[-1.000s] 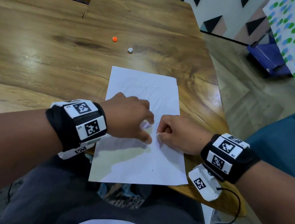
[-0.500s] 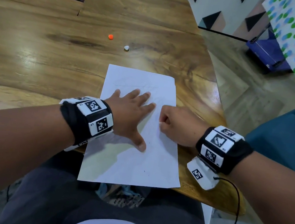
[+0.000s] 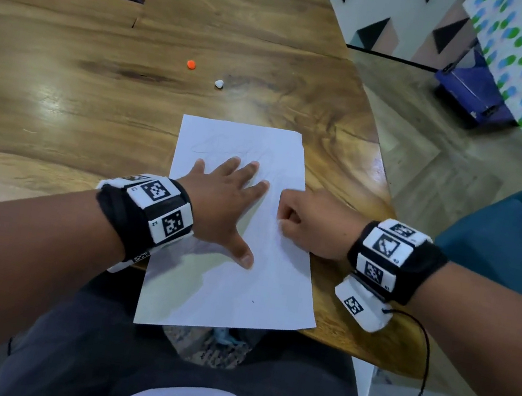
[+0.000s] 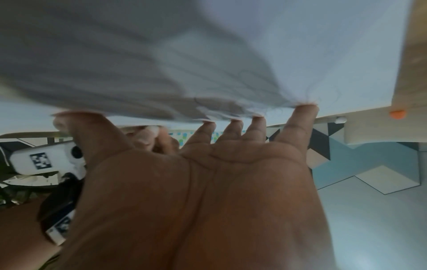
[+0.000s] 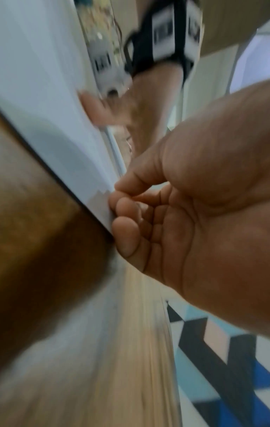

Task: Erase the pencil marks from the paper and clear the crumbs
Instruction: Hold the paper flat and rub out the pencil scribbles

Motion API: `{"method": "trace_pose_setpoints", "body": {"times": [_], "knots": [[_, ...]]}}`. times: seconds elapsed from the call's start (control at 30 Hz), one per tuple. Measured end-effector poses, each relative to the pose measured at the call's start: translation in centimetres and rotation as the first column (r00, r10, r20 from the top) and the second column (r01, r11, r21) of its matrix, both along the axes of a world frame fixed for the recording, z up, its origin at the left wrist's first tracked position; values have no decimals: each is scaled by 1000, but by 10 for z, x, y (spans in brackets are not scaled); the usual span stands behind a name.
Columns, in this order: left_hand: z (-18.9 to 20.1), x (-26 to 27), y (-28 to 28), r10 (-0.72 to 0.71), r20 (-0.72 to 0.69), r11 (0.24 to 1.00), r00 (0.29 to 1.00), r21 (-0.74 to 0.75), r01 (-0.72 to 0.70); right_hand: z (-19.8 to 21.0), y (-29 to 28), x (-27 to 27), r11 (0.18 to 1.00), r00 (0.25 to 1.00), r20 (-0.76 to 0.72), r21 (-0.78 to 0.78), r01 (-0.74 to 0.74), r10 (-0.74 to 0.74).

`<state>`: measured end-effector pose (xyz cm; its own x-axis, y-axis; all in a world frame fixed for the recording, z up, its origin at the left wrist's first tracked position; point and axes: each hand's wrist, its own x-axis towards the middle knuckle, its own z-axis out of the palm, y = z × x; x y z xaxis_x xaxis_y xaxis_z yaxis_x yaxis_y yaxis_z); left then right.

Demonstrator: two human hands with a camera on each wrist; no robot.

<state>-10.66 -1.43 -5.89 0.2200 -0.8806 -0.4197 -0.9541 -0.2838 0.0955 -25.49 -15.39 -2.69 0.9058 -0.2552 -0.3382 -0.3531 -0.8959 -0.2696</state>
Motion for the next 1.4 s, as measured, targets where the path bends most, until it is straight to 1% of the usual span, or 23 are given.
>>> {"method": "trace_pose_setpoints", "body": {"times": [0.07,0.1,0.17,0.27,0.33,0.43,0.5,0.53,0.6,0.77,0.87,0.93,1.03,1.1,1.13,1.23,1.3,1.4], "knots": [[1,0,0,2,-10,1000,1000,12,-2,0,5,-7,996,995,-48,33,-86,88],[1,-1,0,0,-12,1000,1000,16,0,0,3,-7,995,994,-54,35,-95,97],[1,0,-1,-8,-6,1000,1000,10,8,1,-9,0,999,999,-19,10,-46,46],[-1,0,-2,-13,-1,1000,1000,0,13,-1,-26,9,996,994,65,-19,85,-83],[-2,0,-2,-7,-3,1000,1000,0,7,-3,-22,8,994,994,56,-36,99,-97],[-2,0,-2,-1,-8,1000,1000,0,1,-3,5,1,1000,1000,-5,-20,5,-5],[-2,0,-1,-4,-7,1000,1000,-4,4,-4,20,-1,997,997,-13,12,-73,73],[-2,0,-1,-8,-3,1000,1000,-8,8,-3,22,1,996,996,-8,17,-85,85],[-2,-1,-1,-12,5,1000,1000,-6,12,0,17,11,999,999,-1,4,-54,54],[-2,1,-2,-17,10,1000,1000,1,17,-1,-12,40,992,992,56,-51,117,-114],[-2,1,-2,-19,5,1000,1000,4,19,-2,-6,37,989,988,75,-57,139,-134],[-3,1,-2,-16,3,1000,1000,5,16,-2,8,24,995,995,59,-38,89,-86],[-4,1,-2,-24,6,1000,1000,-3,24,-3,28,7,998,998,-12,36,-58,58],[-4,1,-1,-24,3,1000,1000,-9,24,-2,27,8,995,996,-20,49,-87,88],[-4,2,-1,-22,-1,1000,1000,-9,22,-2,22,13,997,997,-12,33,-71,72],[-4,2,0,-17,-6,1000,1000,-7,17,-1,0,32,998,998,39,-33,48,-47],[-4,2,0,-16,3,1000,1000,-9,16,0,-9,40,993,993,76,-65,100,-95],[-4,2,1,-11,-7,1000,1000,-24,11,-3,-1,35,996,995,70,-49,78,-74]]}}
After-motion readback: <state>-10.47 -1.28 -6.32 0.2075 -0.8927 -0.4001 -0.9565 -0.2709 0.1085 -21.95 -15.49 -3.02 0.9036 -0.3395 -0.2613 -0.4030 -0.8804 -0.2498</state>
